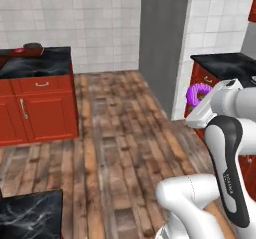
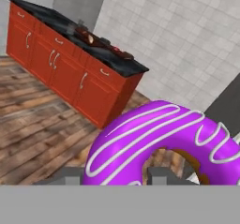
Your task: Take the donuts from the fridge and place them on the empty tray on the dining counter.
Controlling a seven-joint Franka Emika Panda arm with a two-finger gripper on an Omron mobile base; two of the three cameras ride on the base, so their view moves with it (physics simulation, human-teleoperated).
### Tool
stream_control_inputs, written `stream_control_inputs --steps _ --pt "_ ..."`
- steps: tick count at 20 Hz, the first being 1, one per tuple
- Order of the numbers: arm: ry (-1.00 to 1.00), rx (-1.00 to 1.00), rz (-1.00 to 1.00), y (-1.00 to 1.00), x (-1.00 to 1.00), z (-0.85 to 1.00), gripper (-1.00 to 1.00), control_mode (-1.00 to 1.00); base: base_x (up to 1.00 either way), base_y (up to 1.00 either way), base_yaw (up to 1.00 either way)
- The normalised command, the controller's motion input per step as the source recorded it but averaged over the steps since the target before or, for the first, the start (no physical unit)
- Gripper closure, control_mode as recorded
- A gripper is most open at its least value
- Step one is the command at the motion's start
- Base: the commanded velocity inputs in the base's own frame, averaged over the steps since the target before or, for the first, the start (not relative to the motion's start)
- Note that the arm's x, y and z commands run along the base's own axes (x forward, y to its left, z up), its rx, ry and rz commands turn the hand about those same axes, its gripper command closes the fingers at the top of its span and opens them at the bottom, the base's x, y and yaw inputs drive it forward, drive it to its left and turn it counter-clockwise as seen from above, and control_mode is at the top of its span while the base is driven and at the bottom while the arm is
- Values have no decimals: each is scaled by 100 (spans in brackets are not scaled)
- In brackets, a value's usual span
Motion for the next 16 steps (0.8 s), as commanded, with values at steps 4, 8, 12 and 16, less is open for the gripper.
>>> stream_control_inputs --steps 4,8,12,16 --pt "0 0 0 0 0 0 100 100 100 -27 30" --pt "0 0 0 0 0 0 100 100 100 -28 34" --pt "0 0 0 0 0 0 100 100 100 -41 35" --pt "0 0 0 0 0 0 100 100 100 -55 32"
